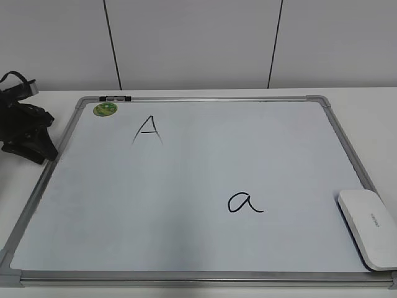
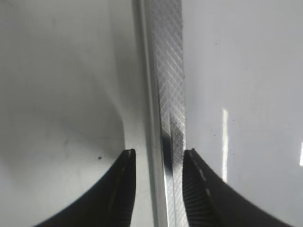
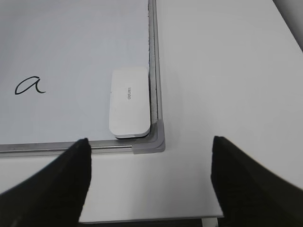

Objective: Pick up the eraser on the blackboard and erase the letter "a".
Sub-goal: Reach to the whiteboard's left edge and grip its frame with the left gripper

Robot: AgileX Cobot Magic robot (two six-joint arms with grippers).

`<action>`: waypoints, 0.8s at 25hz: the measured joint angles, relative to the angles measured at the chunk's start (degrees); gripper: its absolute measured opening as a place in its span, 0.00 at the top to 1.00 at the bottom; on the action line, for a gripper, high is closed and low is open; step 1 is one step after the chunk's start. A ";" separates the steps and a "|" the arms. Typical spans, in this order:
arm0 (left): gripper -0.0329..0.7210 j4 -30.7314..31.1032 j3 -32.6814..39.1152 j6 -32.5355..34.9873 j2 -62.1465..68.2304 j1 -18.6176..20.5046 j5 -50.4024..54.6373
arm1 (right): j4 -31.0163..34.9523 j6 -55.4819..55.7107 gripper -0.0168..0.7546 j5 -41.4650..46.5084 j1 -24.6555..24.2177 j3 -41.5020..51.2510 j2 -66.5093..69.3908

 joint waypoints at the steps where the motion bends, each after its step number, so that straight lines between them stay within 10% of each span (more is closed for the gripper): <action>1: 0.64 -0.22 0.00 0.00 0.00 0.00 0.00 | 0.00 0.00 0.22 0.00 0.00 0.00 0.00; 13: 0.65 -1.06 -0.09 0.00 1.41 0.00 0.13 | 0.00 0.00 0.22 0.00 0.00 0.00 0.00; 20: 0.82 -1.44 -0.59 0.00 1.73 -0.22 1.12 | 0.00 0.00 0.22 0.00 0.00 0.00 0.00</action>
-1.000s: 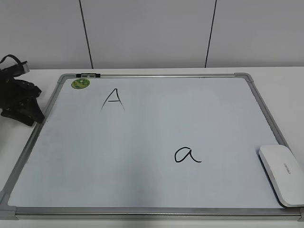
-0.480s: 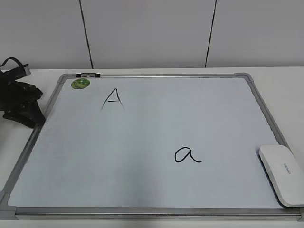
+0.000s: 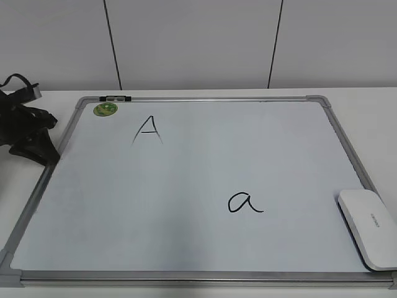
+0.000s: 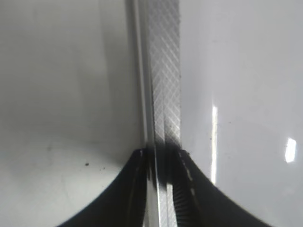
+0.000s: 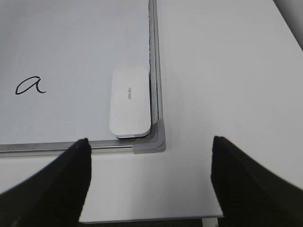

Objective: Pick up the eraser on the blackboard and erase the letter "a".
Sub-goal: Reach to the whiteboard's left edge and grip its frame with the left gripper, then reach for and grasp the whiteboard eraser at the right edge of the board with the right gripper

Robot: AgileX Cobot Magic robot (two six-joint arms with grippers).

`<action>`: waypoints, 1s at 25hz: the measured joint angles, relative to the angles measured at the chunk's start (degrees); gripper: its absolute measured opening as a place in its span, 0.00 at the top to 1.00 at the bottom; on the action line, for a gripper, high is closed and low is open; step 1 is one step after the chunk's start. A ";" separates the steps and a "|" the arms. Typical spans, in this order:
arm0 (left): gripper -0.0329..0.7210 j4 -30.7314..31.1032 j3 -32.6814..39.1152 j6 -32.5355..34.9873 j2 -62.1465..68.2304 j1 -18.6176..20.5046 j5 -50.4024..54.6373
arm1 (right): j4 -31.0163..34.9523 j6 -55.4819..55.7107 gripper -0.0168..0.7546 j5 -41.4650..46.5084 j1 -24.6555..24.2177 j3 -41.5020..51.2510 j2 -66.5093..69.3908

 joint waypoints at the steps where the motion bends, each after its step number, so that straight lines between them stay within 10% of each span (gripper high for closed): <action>1: 0.84 0.00 0.00 0.00 0.00 0.00 0.13 | 0.00 0.00 0.22 0.00 0.00 0.00 0.00; 25: 0.91 0.31 -0.12 0.00 0.00 0.00 0.38 | 5.16 -1.64 0.22 -15.01 0.00 -12.55 26.12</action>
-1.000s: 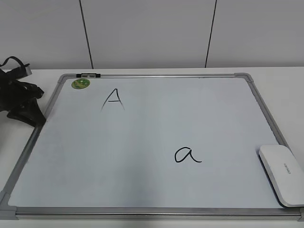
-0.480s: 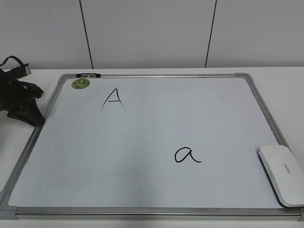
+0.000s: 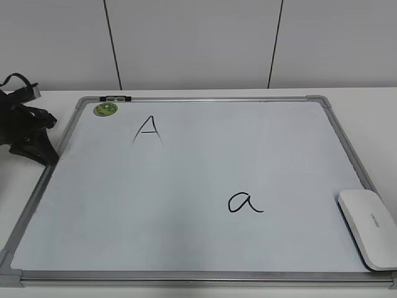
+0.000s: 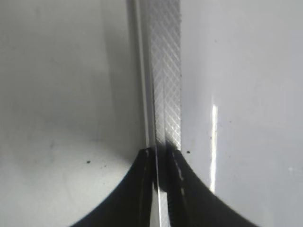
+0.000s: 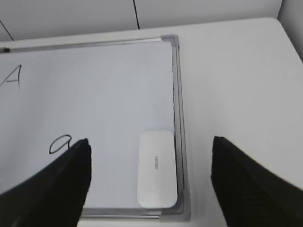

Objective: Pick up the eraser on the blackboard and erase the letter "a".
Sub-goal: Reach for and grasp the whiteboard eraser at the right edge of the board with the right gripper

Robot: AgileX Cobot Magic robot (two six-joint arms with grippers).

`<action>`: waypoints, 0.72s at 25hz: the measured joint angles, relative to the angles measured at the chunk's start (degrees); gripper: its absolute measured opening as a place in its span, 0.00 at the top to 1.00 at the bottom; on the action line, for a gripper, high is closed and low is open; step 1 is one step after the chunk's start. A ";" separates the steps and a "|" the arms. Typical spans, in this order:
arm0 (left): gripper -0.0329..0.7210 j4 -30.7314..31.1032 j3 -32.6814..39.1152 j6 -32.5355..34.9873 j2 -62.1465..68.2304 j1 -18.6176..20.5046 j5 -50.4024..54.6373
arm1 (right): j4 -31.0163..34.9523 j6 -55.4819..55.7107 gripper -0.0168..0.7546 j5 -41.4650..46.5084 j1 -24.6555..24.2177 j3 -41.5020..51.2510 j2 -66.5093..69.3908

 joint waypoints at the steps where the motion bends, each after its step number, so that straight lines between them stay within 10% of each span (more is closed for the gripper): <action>1: 0.91 0.00 0.00 0.00 0.00 0.00 0.00 | 0.00 -0.56 0.22 1.13 0.00 -0.48 2.66; 18: 0.91 0.00 0.00 0.00 0.00 0.00 0.12 | 3.18 -5.36 0.22 2.46 0.00 -4.17 45.71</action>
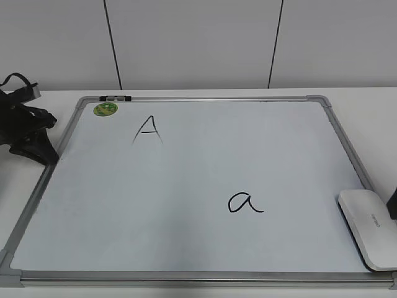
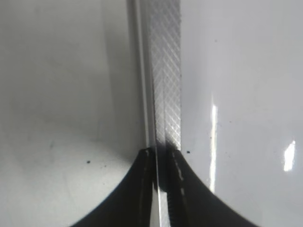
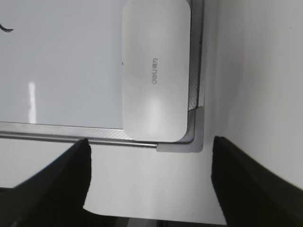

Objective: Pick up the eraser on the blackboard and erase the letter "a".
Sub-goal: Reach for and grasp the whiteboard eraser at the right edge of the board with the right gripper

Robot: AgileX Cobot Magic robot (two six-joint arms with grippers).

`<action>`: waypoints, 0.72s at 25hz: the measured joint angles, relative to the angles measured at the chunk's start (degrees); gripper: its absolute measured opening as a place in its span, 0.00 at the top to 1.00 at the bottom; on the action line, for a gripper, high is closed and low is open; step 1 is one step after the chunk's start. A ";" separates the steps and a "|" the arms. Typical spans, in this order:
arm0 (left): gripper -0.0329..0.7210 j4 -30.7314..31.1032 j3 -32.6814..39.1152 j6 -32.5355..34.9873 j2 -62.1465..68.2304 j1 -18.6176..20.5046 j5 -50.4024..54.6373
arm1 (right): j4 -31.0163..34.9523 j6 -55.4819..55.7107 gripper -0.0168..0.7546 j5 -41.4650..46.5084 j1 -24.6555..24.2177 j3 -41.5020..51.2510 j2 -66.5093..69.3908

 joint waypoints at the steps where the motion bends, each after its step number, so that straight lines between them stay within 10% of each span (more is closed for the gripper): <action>1: 0.91 0.00 -0.09 0.00 0.00 0.00 0.00 | 0.05 -0.27 0.22 -1.22 0.00 0.00 1.70; 18: 0.91 0.00 -0.09 0.00 0.00 0.00 0.00 | 0.54 -1.69 0.22 -9.52 0.00 -5.15 22.97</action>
